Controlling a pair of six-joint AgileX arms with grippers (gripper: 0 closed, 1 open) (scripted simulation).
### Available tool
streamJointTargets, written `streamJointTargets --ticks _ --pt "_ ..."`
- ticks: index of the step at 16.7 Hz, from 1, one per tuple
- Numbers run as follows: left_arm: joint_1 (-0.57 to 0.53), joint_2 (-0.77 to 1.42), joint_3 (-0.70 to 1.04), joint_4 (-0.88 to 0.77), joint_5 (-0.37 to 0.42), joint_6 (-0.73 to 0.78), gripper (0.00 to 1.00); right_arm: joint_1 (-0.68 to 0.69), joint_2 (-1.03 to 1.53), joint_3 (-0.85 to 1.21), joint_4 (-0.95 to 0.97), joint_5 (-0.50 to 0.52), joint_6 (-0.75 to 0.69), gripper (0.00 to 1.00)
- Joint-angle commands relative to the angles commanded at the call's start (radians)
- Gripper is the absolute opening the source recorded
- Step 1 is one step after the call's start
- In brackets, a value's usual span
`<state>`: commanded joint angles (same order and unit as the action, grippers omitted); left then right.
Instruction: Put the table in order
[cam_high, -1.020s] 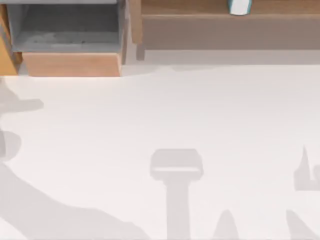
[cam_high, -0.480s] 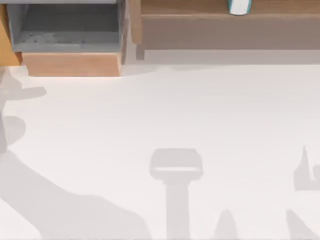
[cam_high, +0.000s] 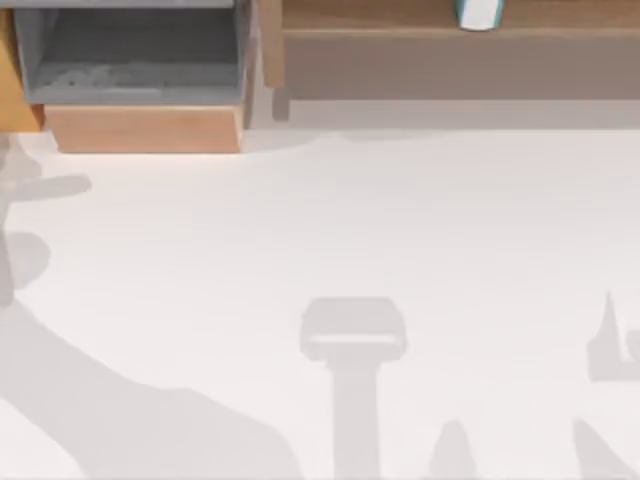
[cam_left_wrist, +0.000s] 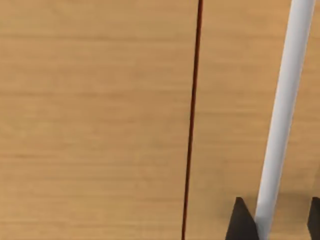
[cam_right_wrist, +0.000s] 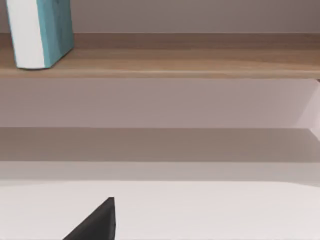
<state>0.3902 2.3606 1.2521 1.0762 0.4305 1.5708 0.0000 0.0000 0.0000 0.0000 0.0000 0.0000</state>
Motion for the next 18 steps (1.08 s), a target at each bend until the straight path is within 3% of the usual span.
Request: streamJointTargets --ticks 5,18 --pt "0.000 0.000 0.000 0.000 0.000 0.000 0.98 0.000 0.000 0.000 0.000 0.000 0.000 1.00" --pt "0.024 -0.015 -0.074 0.022 0.011 0.000 1.00 0.000 0.000 0.000 0.000 0.000 0.000 1.00"
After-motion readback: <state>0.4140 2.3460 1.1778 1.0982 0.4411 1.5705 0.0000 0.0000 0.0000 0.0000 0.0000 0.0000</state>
